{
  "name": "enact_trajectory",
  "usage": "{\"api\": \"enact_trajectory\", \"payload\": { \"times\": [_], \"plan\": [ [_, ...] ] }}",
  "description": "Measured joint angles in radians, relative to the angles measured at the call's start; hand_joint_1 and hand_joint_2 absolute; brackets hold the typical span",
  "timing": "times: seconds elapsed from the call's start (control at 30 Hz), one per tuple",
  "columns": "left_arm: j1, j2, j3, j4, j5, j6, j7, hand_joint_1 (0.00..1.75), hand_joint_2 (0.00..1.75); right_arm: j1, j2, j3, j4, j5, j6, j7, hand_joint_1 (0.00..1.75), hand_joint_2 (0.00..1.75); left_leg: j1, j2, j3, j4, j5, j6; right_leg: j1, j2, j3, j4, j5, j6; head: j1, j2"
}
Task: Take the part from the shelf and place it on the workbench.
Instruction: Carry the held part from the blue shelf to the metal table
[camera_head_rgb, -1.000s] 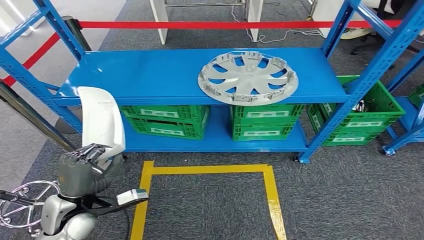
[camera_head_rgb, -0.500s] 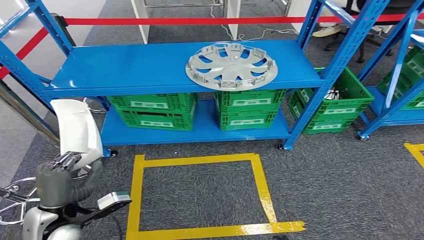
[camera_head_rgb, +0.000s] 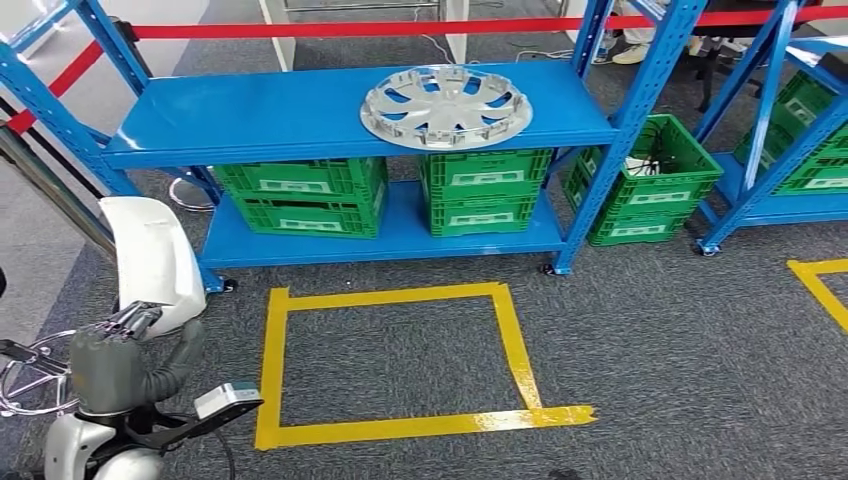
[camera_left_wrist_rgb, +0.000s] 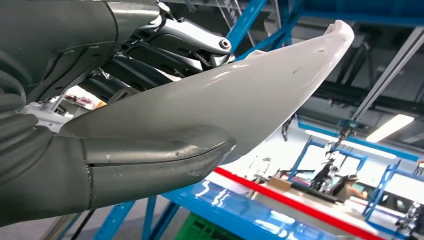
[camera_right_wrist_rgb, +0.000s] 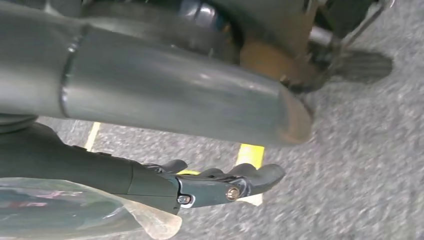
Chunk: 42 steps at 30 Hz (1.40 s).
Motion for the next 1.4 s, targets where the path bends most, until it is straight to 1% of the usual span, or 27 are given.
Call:
{"api": "enact_trajectory", "payload": {
  "times": [0.03,0.1,0.13,0.17,0.2,0.27,0.33,0.4,0.47,0.5,0.57,0.63,0.67,0.7,0.73,0.8,0.87,0.9,0.97,1.03,1.13,1.17,1.2,1.23,1.3,1.37,1.4],
  "plan": [
    [-0.001,0.001,-0.001,0.0,0.003,0.0,-0.003,1.75,1.75,0.001,0.0,-0.002,0.0,-0.005,-0.001,-0.001,0.0,0.0,0.002,-0.001,-0.011,0.033,-0.045,-0.007,-0.002,-0.003,-0.016,0.0,0.014,-0.008,-0.005,0.0],
    [-0.007,0.001,-0.003,0.0,0.006,0.0,-0.007,1.75,1.75,0.002,0.0,-0.008,0.001,-0.012,0.0,-0.002,0.0,0.0,0.008,-0.001,-0.029,0.153,-0.164,-0.018,-0.001,-0.007,-0.045,0.003,0.041,-0.016,-0.014,0.0],
    [-0.011,0.001,-0.004,0.0,0.008,0.0,-0.009,1.75,1.75,0.001,0.0,-0.009,0.001,-0.014,0.0,-0.003,0.0,0.0,0.011,-0.001,-0.032,0.219,-0.198,-0.023,0.0,-0.008,-0.06,0.005,0.054,-0.016,-0.017,0.0],
    [-0.016,0.001,-0.006,0.001,0.009,0.0,-0.009,1.75,1.75,0.001,0.0,-0.011,0.001,-0.015,0.001,-0.003,0.0,0.0,0.013,-0.001,-0.028,0.268,-0.205,-0.026,0.0,-0.008,-0.077,0.01,0.067,-0.015,-0.019,0.0],
    [-0.022,0.001,-0.01,0.003,0.011,-0.001,-0.01,1.75,1.75,0.001,0.0,-0.013,0.001,-0.016,0.002,-0.003,0.0,0.0,0.014,-0.001,-0.013,0.288,-0.185,-0.027,0.0,-0.009,-0.096,0.016,0.079,-0.014,-0.021,0.0],
    [-0.034,0.003,-0.019,0.007,0.014,-0.001,-0.008,1.75,1.75,0.001,0.0,-0.018,0.001,-0.023,0.0,-0.005,0.0,0.0,0.015,-0.002,0.062,0.224,-0.124,-0.023,0.0,-0.01,-0.136,0.033,0.099,-0.008,-0.024,0.0],
    [-0.046,0.006,-0.03,0.009,0.016,0.0,-0.004,1.75,1.75,0.002,0.0,-0.023,0.001,-0.03,-0.003,-0.008,0.0,0.0,0.013,-0.003,0.171,0.071,-0.132,-0.012,0.003,-0.009,-0.165,0.047,0.115,0.001,-0.025,0.0],
    [-0.055,0.008,-0.038,0.01,0.021,0.0,-0.002,1.75,1.75,0.002,0.001,-0.027,0.001,-0.033,-0.008,-0.009,0.0,0.0,0.008,-0.003,0.223,-0.023,-0.163,-0.001,0.003,-0.008,-0.181,0.051,0.135,0.013,-0.025,0.0],
    [-0.061,0.009,-0.048,0.013,0.034,-0.001,-0.001,1.75,1.75,0.004,0.002,-0.031,0.001,-0.034,-0.016,-0.009,0.0,0.0,0.006,-0.001,0.209,-0.034,-0.15,0.011,0.0,-0.006,-0.192,0.05,0.149,0.026,-0.025,0.0],
    [-0.064,0.009,-0.054,0.016,0.039,-0.001,-0.001,1.75,1.75,0.006,0.003,-0.033,0.001,-0.036,-0.021,-0.008,0.0,0.0,0.007,0.001,0.197,-0.036,-0.138,0.02,-0.002,-0.004,-0.201,0.061,0.131,0.031,-0.025,0.0],
    [-0.07,0.01,-0.065,0.023,0.05,-0.001,-0.003,1.75,1.75,0.01,0.005,-0.038,0.001,-0.039,-0.03,-0.009,0.0,0.0,0.009,0.005,0.168,-0.04,-0.11,0.035,-0.003,0.001,-0.231,0.136,0.043,0.038,-0.023,0.0],
    [-0.075,0.01,-0.074,0.03,0.055,-0.001,-0.004,1.75,1.75,0.011,0.007,-0.041,0.001,-0.041,-0.033,-0.01,0.0,0.0,0.007,0.006,0.133,-0.039,-0.083,0.04,-0.003,0.003,-0.262,0.267,-0.045,0.044,-0.023,0.0],
    [-0.075,0.01,-0.078,0.034,0.056,-0.001,-0.005,1.75,1.75,0.011,0.008,-0.043,0.001,-0.042,-0.033,-0.01,0.0,0.0,0.006,0.006,0.114,-0.038,-0.069,0.04,-0.003,0.003,-0.267,0.321,-0.056,0.046,-0.023,0.0],
    [-0.076,0.01,-0.082,0.038,0.056,-0.001,-0.006,1.75,1.75,0.011,0.009,-0.044,0.001,-0.042,-0.033,-0.011,0.0,0.0,0.005,0.006,0.095,-0.036,-0.055,0.038,-0.003,0.003,-0.258,0.346,-0.039,0.047,-0.023,0.0],
    [-0.077,0.01,-0.085,0.041,0.056,-0.001,-0.006,1.75,1.75,0.011,0.009,-0.044,0.001,-0.042,-0.033,-0.011,0.0,0.0,0.005,0.007,0.077,-0.034,-0.041,0.036,-0.003,0.003,-0.233,0.34,-0.007,0.047,-0.023,0.0],
    [-0.079,0.01,-0.088,0.047,0.057,-0.001,-0.007,1.75,1.75,0.01,0.009,-0.045,0.001,-0.042,-0.033,-0.011,0.0,0.0,0.004,0.006,0.045,-0.025,-0.018,0.029,-0.003,0.003,-0.13,0.227,0.036,0.045,-0.023,0.0],
    [-0.085,0.01,-0.091,0.05,0.061,-0.001,-0.009,1.75,1.75,0.007,0.009,-0.047,0.001,-0.043,-0.034,-0.012,0.0,0.0,0.002,0.006,0.024,-0.013,0.002,0.02,-0.001,0.004,-0.023,0.075,0.007,0.036,-0.024,0.0],
    [-0.088,0.01,-0.094,0.051,0.065,-0.001,-0.011,1.75,1.75,0.006,0.009,-0.048,0.001,-0.044,-0.034,-0.013,0.0,0.0,0.001,0.006,0.018,-0.011,0.012,0.014,0.001,0.005,0.002,0.031,-0.011,0.031,-0.024,0.0],
    [-0.095,0.011,-0.102,0.057,0.072,-0.001,-0.013,1.75,1.75,0.006,0.01,-0.05,0.001,-0.045,-0.034,-0.013,0.0,0.0,0.003,0.005,0.011,-0.011,0.028,0.003,0.001,0.003,-0.007,0.015,-0.01,0.014,-0.026,0.0],
    [-0.098,0.011,-0.109,0.064,0.076,-0.002,-0.014,1.75,1.75,0.008,0.01,-0.051,0.001,-0.047,-0.036,-0.012,0.0,0.0,0.007,0.003,0.001,0.016,-0.019,-0.01,-0.001,-0.001,-0.026,0.016,0.012,-0.003,-0.029,-0.001],
    [-0.1,0.011,-0.114,0.072,0.077,-0.002,-0.014,1.75,1.75,0.008,0.011,-0.051,0.002,-0.048,-0.037,-0.012,0.0,0.0,0.012,0.002,-0.027,0.188,-0.175,-0.025,-0.001,-0.004,-0.065,0.019,0.052,-0.015,-0.036,-0.001],
    [-0.101,0.011,-0.116,0.075,0.077,-0.002,-0.014,1.75,1.75,0.009,0.011,-0.051,0.002,-0.048,-0.037,-0.012,0.0,0.0,0.013,0.002,-0.031,0.248,-0.199,-0.028,-0.001,-0.004,-0.081,0.023,0.066,-0.014,-0.037,-0.001],
    [-0.102,0.011,-0.117,0.078,0.077,-0.002,-0.014,1.75,1.75,0.009,0.011,-0.051,0.002,-0.048,-0.037,-0.012,0.0,0.0,0.013,0.002,-0.023,0.283,-0.199,-0.029,0.0,-0.004,-0.098,0.028,0.078,-0.013,-0.038,0.0],
    [-0.103,0.011,-0.118,0.081,0.077,-0.002,-0.014,1.75,1.75,0.009,0.011,-0.051,0.002,-0.048,-0.037,-0.012,0.0,0.0,0.014,0.002,-0.001,0.282,-0.18,-0.029,0.0,-0.004,-0.118,0.034,0.088,-0.012,-0.038,0.0],
    [-0.105,0.011,-0.12,0.083,0.077,-0.002,-0.014,1.75,1.75,0.009,0.011,-0.051,0.002,-0.048,-0.037,-0.012,0.0,0.0,0.014,0.001,0.089,0.176,-0.139,-0.022,0.0,-0.004,-0.154,0.048,0.105,-0.006,-0.038,0.0],
    [-0.11,0.011,-0.122,0.084,0.08,-0.002,-0.015,1.75,1.75,0.009,0.012,-0.051,0.002,-0.047,-0.037,-0.011,0.0,0.0,0.011,-0.001,0.181,0.036,-0.148,-0.011,0.002,-0.003,-0.176,0.058,0.118,0.003,-0.037,0.0],
    [-0.113,0.011,-0.123,0.084,0.084,-0.002,-0.017,1.75,1.75,0.008,0.013,-0.051,0.002,-0.046,-0.038,-0.01,0.0,0.0,0.008,-0.001,0.202,-0.003,-0.159,-0.005,0.002,-0.003,-0.181,0.059,0.125,0.009,-0.038,0.0]
  ]
}}
